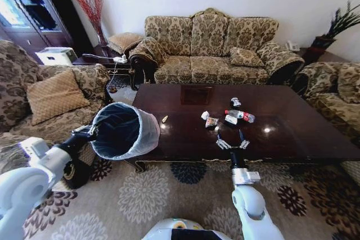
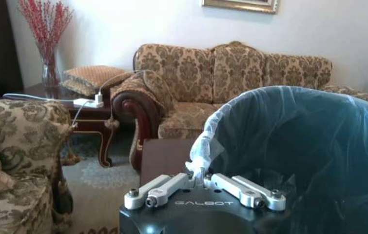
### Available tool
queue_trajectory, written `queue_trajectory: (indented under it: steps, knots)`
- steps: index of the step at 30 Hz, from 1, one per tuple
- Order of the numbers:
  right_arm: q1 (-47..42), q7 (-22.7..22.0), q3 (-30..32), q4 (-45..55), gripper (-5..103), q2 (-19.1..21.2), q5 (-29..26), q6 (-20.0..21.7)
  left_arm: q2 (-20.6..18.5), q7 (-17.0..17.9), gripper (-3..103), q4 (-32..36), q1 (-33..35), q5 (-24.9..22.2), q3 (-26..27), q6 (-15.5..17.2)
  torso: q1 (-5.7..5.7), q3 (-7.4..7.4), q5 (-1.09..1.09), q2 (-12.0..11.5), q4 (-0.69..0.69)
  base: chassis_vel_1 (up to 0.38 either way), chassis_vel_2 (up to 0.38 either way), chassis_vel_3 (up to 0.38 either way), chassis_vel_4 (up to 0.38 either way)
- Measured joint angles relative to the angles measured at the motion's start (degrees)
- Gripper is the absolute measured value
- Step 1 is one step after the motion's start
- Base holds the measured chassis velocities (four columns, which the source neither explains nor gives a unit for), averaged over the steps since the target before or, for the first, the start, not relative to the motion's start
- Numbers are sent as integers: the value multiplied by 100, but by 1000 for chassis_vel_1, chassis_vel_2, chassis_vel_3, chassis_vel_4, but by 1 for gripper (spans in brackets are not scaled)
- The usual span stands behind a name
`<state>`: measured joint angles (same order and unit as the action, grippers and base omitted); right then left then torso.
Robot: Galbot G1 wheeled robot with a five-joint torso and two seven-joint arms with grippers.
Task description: Move to the front of the table and place the trash on the table into the trash bin.
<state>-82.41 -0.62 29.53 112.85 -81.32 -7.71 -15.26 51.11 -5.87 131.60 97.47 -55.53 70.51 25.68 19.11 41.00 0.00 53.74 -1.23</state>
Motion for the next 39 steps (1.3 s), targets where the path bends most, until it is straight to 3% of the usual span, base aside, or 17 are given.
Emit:
queue_trajectory:
  steps: [16,20,25,31,33,39]
  knots:
    - [158,-70,-193,-193,100,-46,1,25,43,-100,0,-49,5,-13,3,-89,2,1,0,1,1,129,130,-135,-134]
    - [355,-142,-370,-317,100,-16,68,233,43,-163,0,-50,-1,-132,-11,-204,2,1,-4,0,0,202,218,-192,-191]
    - [1283,-291,-952,-879,100,105,-269,950,5,-279,0,-67,7,-221,-23,-337,0,0,0,1,-3,82,63,-67,-45]
    - [2317,-446,-1471,-1723,100,73,-577,1398,10,-296,0,-34,66,-233,-9,-342,2,2,5,0,4,-29,-41,12,11]
    - [2900,-595,-1791,-2364,100,-93,-816,1639,0,-301,0,-1,81,-236,5,-343,4,3,1,-1,5,-41,-24,14,-12]
    - [3813,-669,-2154,-3572,100,-581,-848,1673,-94,-265,0,-1,100,-235,44,-299,2,1,-3,-1,-4,0,0,0,0]
